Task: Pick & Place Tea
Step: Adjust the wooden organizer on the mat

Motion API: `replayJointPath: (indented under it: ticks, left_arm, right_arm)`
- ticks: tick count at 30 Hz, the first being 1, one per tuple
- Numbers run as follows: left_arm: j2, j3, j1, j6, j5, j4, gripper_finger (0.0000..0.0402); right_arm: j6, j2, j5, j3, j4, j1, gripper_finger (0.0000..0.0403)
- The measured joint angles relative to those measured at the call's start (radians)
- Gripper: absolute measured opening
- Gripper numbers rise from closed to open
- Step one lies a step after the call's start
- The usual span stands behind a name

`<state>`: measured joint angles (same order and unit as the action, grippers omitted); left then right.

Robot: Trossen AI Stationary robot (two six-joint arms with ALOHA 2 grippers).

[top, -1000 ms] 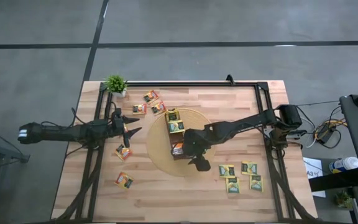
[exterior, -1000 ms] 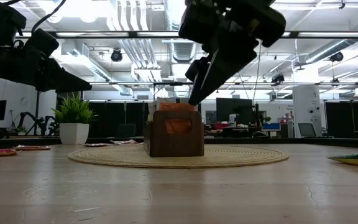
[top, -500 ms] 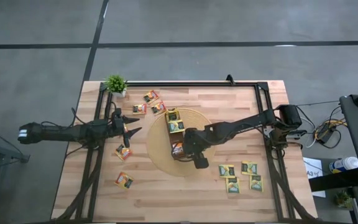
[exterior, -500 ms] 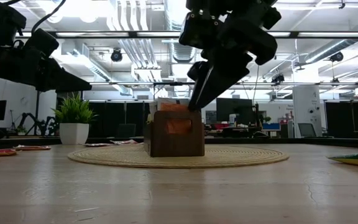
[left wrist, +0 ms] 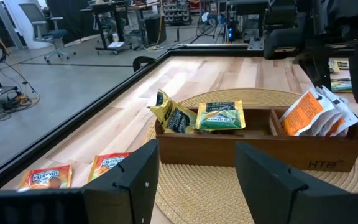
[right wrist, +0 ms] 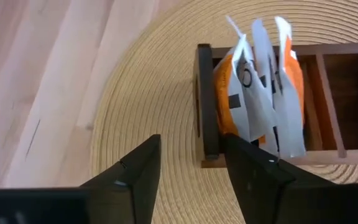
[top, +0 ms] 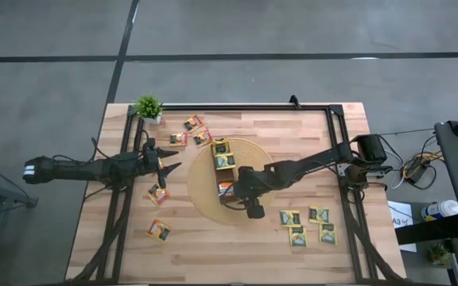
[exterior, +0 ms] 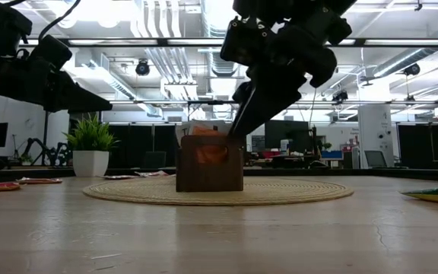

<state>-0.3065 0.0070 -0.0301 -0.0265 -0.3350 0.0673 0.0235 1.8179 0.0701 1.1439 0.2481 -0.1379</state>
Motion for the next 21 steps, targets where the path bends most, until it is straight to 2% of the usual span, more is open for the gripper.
replayJointPath:
  ticks: [5,15,21]
  left_arm:
    - [0.000,0.000,0.000,0.000,0.000,0.000,0.0202]
    - [0.000,0.000,0.000,0.000,0.000,0.000,0.0202]
    - [0.000,0.000,0.000,0.000,0.000,0.000,0.0202]
  right_arm:
    - [0.055,0.000,-0.045,-0.003,-0.006,0.000,0.0154]
    - [0.101,0.000,-0.051,-0.037,-0.031,-0.012,0.0062]
    - [0.146,0.000,-0.052,-0.041,-0.066,-0.017,0.0025]
